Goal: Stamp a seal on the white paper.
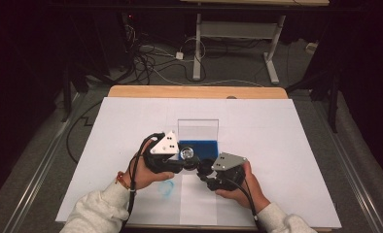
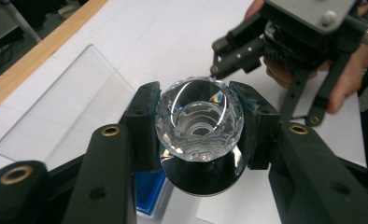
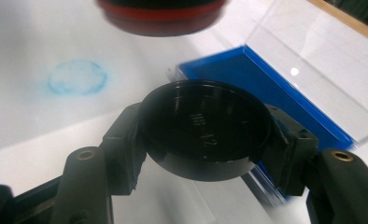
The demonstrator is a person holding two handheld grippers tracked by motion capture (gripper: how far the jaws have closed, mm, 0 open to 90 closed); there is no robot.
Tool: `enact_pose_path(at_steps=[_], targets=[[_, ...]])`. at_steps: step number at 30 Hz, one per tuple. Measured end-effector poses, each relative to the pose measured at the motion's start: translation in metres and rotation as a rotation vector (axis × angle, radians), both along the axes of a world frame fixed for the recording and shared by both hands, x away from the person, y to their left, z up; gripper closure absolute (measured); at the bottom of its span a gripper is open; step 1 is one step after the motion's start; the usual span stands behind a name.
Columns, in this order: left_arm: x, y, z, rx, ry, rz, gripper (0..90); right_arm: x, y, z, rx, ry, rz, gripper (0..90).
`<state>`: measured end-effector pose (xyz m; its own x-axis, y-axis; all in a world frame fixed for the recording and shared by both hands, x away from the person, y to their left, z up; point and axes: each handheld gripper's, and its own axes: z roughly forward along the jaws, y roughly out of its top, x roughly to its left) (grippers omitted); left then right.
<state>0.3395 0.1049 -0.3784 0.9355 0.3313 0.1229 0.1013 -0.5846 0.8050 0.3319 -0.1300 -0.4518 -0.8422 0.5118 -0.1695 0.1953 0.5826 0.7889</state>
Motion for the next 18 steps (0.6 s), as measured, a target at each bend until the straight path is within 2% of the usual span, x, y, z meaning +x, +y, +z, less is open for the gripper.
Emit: enact_pose_path(at_steps=[9, 16, 18], targets=[[-0.013, -0.013, -0.019, 0.052, 0.019, -0.049, 54.7, 0.0, -0.015, 0.001, 0.002, -0.002, -0.043, 38.9], [-0.022, -0.025, -0.035, 0.083, 0.043, -0.088, 54.7, 0.0, -0.022, 0.003, 0.003, -0.012, -0.059, 38.9], [-0.025, -0.028, -0.038, 0.097, 0.038, -0.09, 54.7, 0.0, -0.023, 0.003, -0.001, -0.01, -0.061, 38.8]])
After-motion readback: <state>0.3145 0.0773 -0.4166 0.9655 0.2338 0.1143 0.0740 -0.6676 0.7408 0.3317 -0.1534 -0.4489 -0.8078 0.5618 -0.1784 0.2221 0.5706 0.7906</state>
